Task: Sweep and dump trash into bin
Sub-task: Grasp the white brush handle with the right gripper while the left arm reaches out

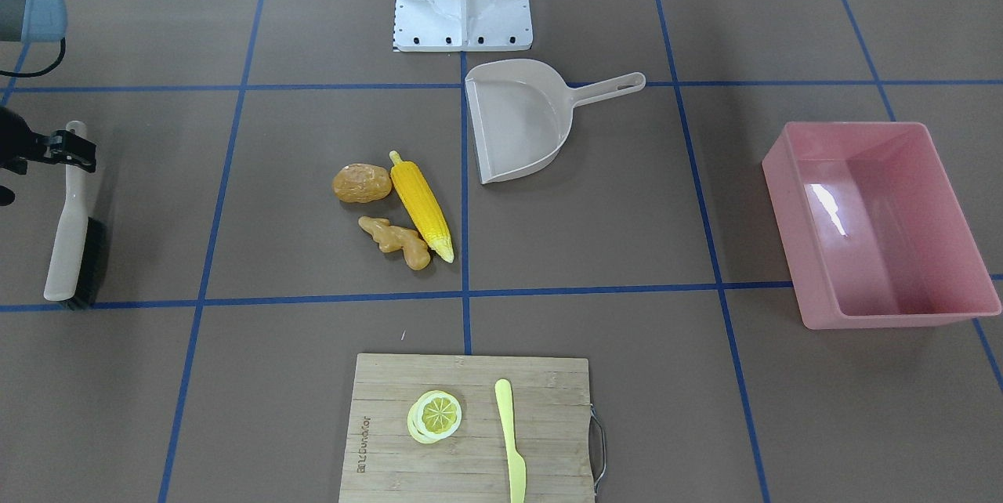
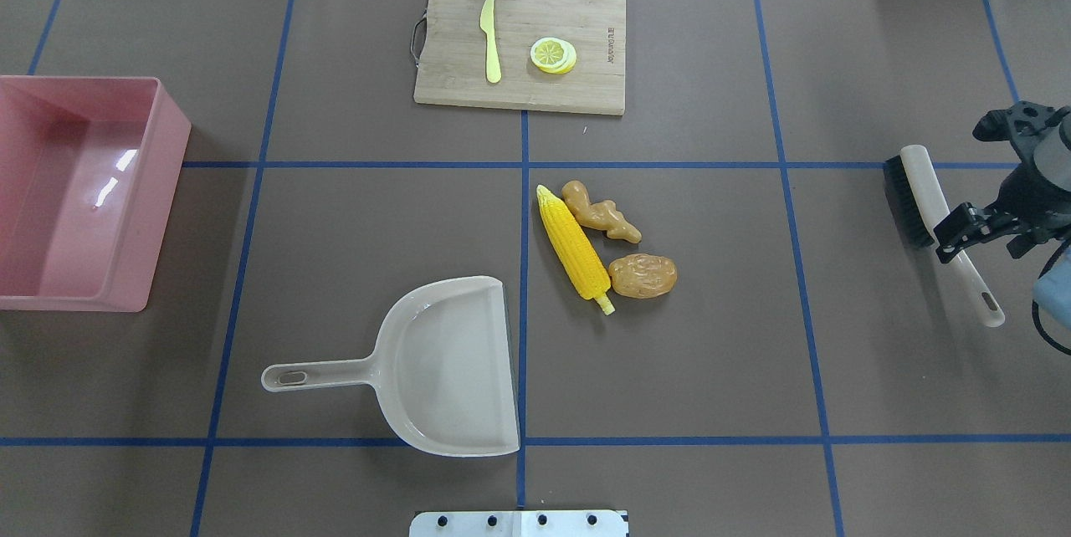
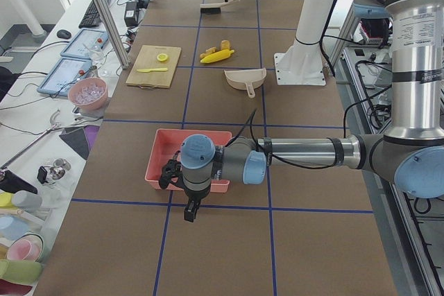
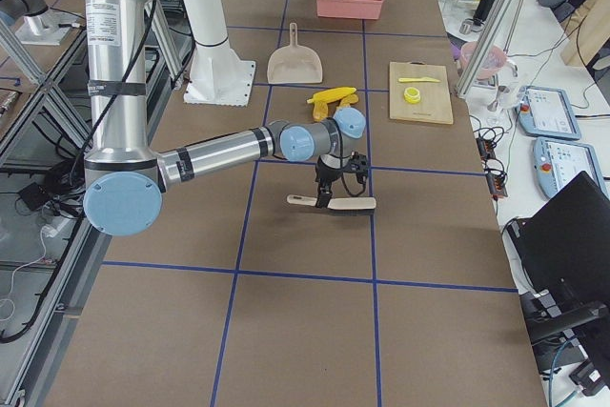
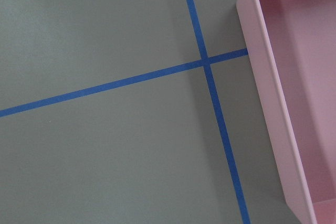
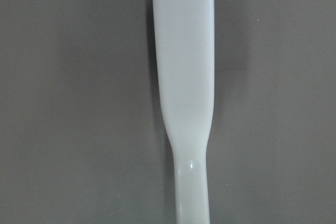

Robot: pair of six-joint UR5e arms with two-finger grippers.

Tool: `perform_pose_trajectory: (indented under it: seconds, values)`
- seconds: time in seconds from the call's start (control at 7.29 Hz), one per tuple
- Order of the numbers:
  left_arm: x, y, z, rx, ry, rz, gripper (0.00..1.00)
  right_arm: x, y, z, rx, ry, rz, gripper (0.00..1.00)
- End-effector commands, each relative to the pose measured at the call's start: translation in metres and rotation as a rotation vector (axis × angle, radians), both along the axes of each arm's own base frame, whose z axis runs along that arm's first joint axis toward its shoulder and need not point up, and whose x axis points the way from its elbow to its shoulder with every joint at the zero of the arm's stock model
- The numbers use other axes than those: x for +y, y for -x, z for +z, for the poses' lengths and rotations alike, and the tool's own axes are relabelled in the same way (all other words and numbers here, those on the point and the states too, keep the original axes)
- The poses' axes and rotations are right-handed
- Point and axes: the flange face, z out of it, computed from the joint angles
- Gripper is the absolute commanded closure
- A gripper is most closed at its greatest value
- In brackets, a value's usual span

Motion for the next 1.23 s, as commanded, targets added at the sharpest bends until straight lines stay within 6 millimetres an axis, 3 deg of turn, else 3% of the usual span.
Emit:
perform_pose_trajectory:
  seconds: [0.0, 0.27, 0.41, 0.55, 0.69, 0.82, 0.96, 1.1]
  values:
    - [-0.011, 0.0, -0.019, 0.0, -0.028, -0.001, 0.01, 0.005, 0.011, 0.023, 0.022, 0.035, -0.032, 0.0]
    - [-0.024, -0.007, -0.061, 0.061, -0.051, -0.009, 0.01, 0.006, 0.015, 0.04, 0.041, 0.063, -0.037, 0.0]
    - [-0.037, -0.028, -0.087, 0.068, -0.022, -0.003, 0.01, 0.006, 0.026, 0.043, 0.047, 0.073, -0.052, 0.1]
    - [-0.053, -0.051, -0.119, 0.061, 0.001, 0.04, 0.01, 0.005, 0.028, 0.04, 0.042, 0.067, -0.057, 0.3]
    - [-0.075, -0.085, -0.159, 0.065, -0.033, 0.105, 0.01, 0.005, 0.03, 0.042, 0.042, 0.067, -0.063, 0.65]
    - [-0.083, -0.129, -0.202, 0.075, -0.11, 0.183, 0.01, 0.006, 0.031, 0.048, 0.047, 0.073, -0.071, 0.93]
    - [-0.091, -0.143, -0.234, 0.083, -0.174, 0.212, 0.01, 0.003, 0.033, 0.047, 0.052, 0.061, -0.073, 1.0]
    - [-0.094, -0.174, -0.258, 0.095, -0.218, 0.267, 0.01, 0.002, 0.034, 0.045, 0.051, 0.055, -0.077, 1.0]
